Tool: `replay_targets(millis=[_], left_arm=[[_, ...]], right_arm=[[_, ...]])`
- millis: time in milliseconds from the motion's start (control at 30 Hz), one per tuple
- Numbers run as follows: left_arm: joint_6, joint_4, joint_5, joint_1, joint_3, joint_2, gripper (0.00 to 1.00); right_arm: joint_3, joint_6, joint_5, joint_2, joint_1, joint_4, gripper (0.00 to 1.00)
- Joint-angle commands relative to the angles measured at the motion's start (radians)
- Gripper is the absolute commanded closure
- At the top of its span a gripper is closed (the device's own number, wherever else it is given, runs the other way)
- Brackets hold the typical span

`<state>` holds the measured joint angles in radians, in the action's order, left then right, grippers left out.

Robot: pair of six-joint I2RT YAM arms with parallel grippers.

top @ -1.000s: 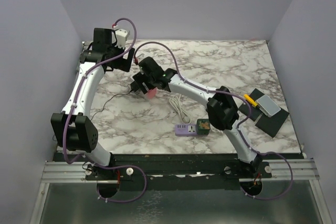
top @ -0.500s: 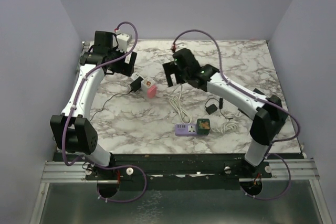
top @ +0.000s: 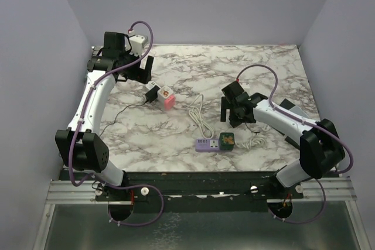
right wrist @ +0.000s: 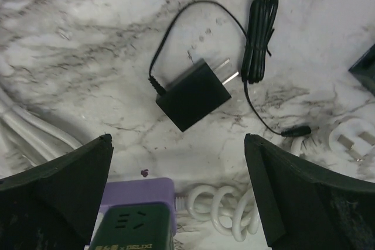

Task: Insert the plug
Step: Pick up the plug from the center of the board.

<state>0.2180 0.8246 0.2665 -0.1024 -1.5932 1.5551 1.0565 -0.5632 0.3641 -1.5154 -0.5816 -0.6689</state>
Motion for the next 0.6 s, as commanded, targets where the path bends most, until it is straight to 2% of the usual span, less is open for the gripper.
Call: replay_targets(millis=[0, 400, 567], left_arm=[[0.000, 0.046, 0.023, -0.003, -0.047, 0.010, 0.01], [0.000, 0.054, -0.013, -0.002, -0.063, 0.019, 0.01], [0.001, 0.055, -0.023, -0.002, -0.074, 0.026, 0.01]], right_arm=[[-0.069, -0.127, -0.028, 0.001, -0.006, -0.005, 0.01], [-0.090, -0.136, -0.056, -0.110, -0.006, 0.116, 0.02], [-0.069, -0.132, -0.013, -0.169, -0.003, 0.144, 0.02]])
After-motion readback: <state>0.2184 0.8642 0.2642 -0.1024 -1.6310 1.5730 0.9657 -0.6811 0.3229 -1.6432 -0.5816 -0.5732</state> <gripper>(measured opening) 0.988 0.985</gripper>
